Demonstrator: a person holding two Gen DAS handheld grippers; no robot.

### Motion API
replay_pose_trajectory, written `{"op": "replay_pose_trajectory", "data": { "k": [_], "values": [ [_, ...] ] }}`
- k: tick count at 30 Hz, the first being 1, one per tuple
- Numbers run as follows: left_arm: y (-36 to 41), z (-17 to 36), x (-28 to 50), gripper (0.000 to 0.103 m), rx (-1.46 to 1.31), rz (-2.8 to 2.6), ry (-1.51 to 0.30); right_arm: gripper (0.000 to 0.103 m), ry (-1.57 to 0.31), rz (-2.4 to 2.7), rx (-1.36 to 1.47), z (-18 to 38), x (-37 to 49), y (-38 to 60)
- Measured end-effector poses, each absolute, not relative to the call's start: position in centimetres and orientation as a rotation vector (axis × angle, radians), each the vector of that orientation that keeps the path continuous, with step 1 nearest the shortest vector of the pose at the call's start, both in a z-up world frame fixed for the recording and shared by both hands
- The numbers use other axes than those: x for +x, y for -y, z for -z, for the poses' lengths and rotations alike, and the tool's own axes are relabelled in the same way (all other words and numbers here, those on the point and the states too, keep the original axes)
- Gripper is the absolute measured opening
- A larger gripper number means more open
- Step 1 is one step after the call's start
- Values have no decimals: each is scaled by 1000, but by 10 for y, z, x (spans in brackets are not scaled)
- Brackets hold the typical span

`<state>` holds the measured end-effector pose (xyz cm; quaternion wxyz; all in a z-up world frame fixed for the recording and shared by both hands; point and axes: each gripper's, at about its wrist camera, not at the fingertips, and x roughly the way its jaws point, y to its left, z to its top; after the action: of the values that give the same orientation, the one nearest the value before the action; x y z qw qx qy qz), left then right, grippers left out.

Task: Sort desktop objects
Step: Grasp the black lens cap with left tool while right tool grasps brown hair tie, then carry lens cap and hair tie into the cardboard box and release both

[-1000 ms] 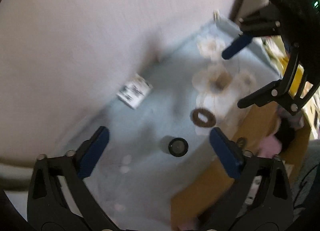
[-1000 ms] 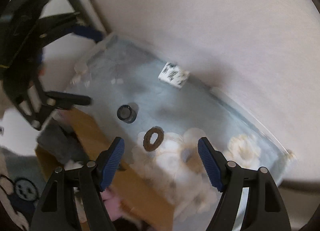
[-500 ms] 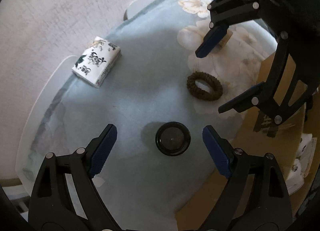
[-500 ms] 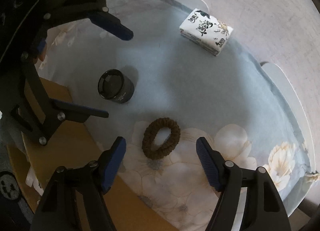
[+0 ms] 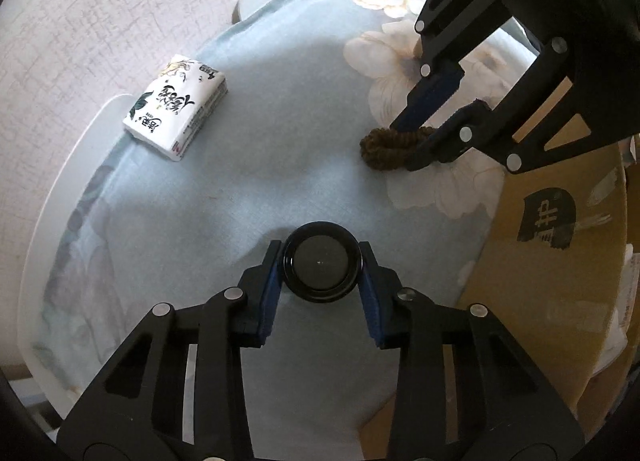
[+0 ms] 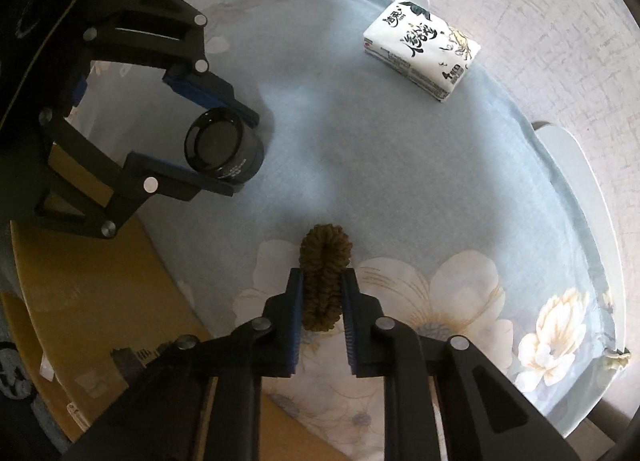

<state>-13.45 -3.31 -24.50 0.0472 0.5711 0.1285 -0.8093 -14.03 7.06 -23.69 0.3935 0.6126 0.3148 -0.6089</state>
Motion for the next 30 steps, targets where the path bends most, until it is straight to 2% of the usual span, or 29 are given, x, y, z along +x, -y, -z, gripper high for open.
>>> {"op": "replay_pose_trajectory", "data": {
  "k": [9,15,22,26,30],
  "values": [
    [46,202,-122,32,1624,2449,-408,15,-673,1621,1567,214,-144,-84],
    [40,136,-110,32,1522,2412,-408,15,-576,1702,1507,154,-138,-102],
    [-5,80,-92,33,1447,2325,-419,15,-537,1771,1428,82,-100,-125],
    [-21,63,-78,33,1423,2310,-408,15,-504,1779,1407,60,-76,-142],
    [-44,65,-76,33,1406,2295,-431,15,-470,1781,1406,61,-60,-161]
  ]
}}
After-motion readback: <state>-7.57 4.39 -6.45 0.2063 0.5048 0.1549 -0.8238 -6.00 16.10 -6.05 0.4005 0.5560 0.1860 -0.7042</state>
